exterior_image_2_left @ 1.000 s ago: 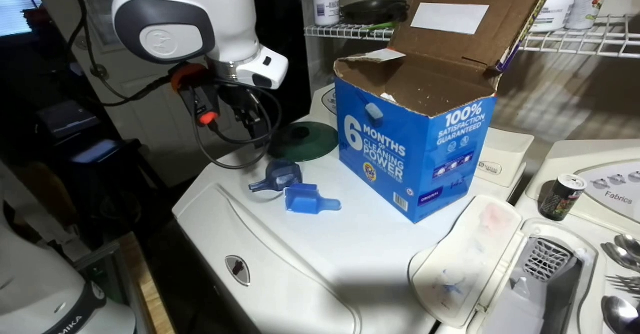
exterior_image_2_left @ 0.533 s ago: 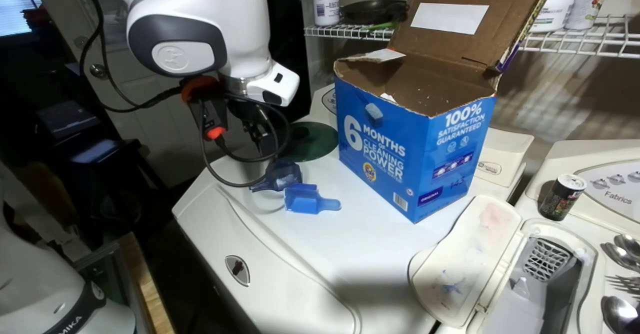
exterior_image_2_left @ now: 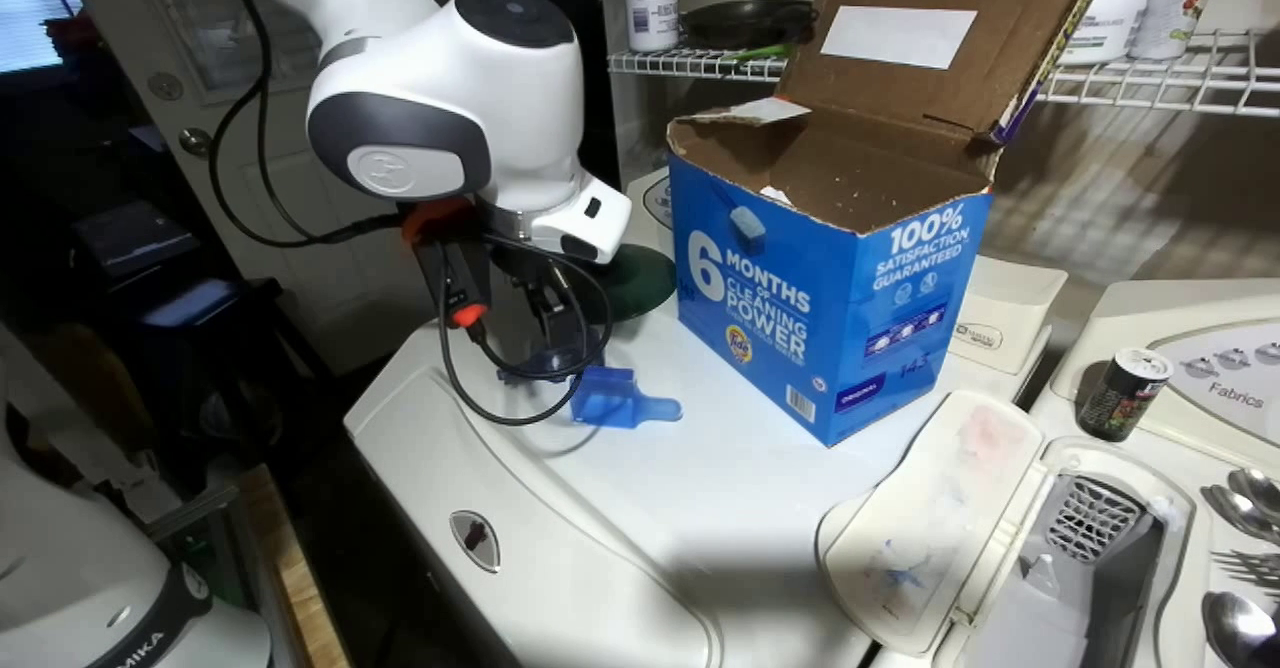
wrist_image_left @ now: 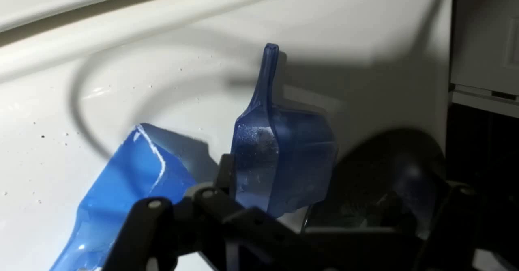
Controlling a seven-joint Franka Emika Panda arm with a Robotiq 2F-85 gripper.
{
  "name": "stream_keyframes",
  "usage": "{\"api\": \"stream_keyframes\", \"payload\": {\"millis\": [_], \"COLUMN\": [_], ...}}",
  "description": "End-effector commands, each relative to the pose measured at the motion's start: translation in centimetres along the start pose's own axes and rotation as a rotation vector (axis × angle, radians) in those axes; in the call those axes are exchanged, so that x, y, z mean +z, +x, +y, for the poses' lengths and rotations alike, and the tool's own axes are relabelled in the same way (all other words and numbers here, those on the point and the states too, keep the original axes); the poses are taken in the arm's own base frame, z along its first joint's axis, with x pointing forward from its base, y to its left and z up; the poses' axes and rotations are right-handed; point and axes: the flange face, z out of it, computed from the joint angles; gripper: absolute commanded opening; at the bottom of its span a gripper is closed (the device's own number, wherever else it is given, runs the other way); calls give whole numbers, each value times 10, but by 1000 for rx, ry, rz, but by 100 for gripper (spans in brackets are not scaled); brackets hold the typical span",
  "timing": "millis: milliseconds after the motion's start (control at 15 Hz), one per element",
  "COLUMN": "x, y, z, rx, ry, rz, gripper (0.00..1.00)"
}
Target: Turn the blue cups over
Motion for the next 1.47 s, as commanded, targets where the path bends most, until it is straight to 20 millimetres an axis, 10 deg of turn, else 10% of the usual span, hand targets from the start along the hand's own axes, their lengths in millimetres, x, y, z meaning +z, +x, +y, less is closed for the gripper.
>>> {"api": "stream_keyframes", "payload": {"millis": [0,667,1400], "x": [9,35,44], "y": [17,43,61], "z": [7,17,32], "rx": [-19,-11,35], "ry": [79,208,199], "rz": [18,-13,-60], "gripper": [100,100,10]}}
